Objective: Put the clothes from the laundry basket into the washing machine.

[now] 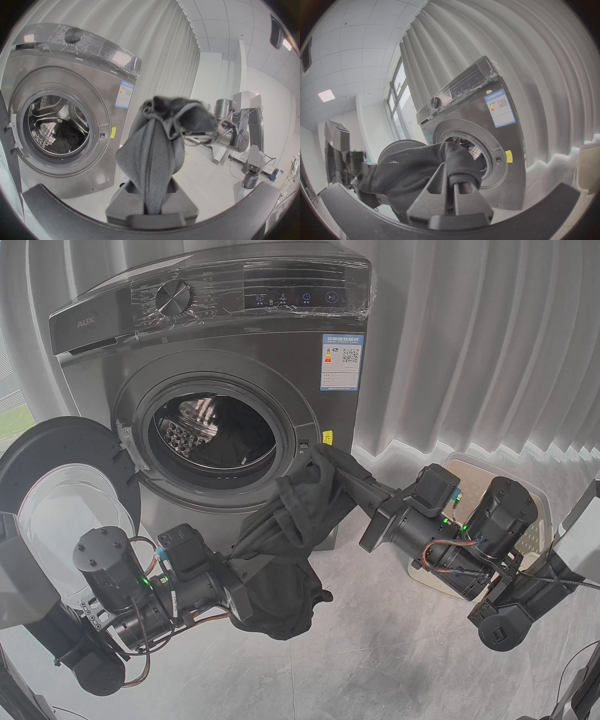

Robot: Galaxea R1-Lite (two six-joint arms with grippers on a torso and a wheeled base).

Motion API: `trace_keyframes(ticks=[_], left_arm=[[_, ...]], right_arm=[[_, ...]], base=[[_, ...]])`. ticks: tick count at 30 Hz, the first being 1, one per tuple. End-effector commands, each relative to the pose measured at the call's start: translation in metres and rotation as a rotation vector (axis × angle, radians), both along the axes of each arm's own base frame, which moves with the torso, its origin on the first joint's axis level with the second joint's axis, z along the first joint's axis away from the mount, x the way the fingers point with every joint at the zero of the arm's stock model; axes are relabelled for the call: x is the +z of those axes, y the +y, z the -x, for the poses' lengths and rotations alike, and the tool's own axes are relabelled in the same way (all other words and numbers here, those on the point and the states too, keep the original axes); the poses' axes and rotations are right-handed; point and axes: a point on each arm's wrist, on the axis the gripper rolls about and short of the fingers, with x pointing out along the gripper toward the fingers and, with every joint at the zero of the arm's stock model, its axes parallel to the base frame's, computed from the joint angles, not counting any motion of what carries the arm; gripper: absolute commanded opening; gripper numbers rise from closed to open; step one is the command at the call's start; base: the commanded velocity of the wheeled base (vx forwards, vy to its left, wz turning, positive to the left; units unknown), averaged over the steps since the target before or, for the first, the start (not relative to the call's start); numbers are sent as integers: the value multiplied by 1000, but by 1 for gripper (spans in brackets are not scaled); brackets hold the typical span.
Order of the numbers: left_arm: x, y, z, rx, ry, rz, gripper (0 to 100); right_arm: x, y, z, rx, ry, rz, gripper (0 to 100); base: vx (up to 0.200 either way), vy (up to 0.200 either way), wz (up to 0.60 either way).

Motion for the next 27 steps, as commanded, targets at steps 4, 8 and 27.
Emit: trace_keyframes(ticks=[4, 8, 27], left_arm=[[28, 11, 20, -6, -74, 64, 0], [31, 17, 34, -21, -78, 68, 0], [34, 19, 48, -50, -68, 90, 0]], right_arm=[[-29, 4, -6, -29, 80, 51, 0], [-33, 6, -9, -38, 89, 55, 0], [-41, 13, -8, -21, 107, 67, 100]], base=[[0, 0, 0], [0, 0, 0], [0, 0, 0]])
